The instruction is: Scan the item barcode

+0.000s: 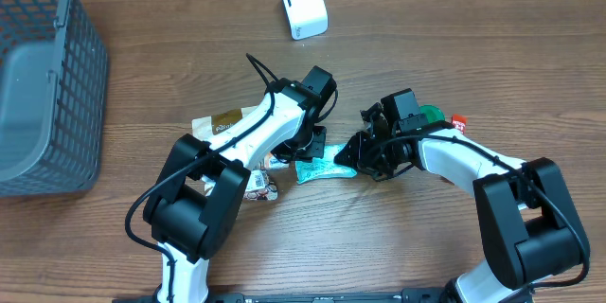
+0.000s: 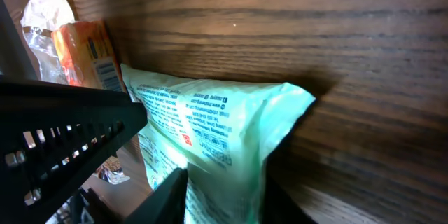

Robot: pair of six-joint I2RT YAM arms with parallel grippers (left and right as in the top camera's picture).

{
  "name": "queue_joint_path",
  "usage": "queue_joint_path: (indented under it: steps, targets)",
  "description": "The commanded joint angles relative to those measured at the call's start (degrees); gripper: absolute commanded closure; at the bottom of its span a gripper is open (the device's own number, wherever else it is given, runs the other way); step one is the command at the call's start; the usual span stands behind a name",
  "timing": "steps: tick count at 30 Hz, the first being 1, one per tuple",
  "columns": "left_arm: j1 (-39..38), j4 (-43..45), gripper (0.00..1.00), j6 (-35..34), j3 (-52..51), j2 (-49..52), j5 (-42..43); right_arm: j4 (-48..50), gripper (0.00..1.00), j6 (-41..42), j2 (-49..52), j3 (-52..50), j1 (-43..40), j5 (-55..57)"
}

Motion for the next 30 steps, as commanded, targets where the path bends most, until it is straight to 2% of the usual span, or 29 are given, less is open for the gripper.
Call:
queue_joint_path:
  steps: [1,6,8,9,14,24,30]
  targets:
    - [-0.5,0.4,0.87,-0.4,-0.4,1.0,0.0,0.8,0.73,-0.9,-0.2,-0.3,-0.1,-1.8]
    - [-0.3,0.8,0.87,-0.4,-0.2,1.0,-0.2,1.2,0.91,-3.9,-0.2,-0.3,-0.1,-1.8]
    - [0.3,0.7,0.92,0.7,0.3,0.9,-0.2,0.9,0.96,-3.9,-0.2,-0.3,-0.1,-1.8]
    - [0.6,0.7,0.96,1.5,0.6,0.9,-0.4,0.7,0.96,-3.9,-0.2,-0.3,-0.1,-1.8]
    - [3.3,-1.9,0.96,2.7,5.8,0.4,-3.1,0.7,0.96,-3.9,-0.2,-0.3,-0.1,-1.8]
    - [11.8,-13.6,0.91,4.4,26.1,0.4,-6.4,0.1,0.96,-3.9,-0.2,-0.3,-0.1,-1.8]
    - [18.6,-17.5,0.84,7.0,29.6,0.4,-6.4,-0.3,0.96,-3.9,-0.2,-0.3,-0.1,-1.1]
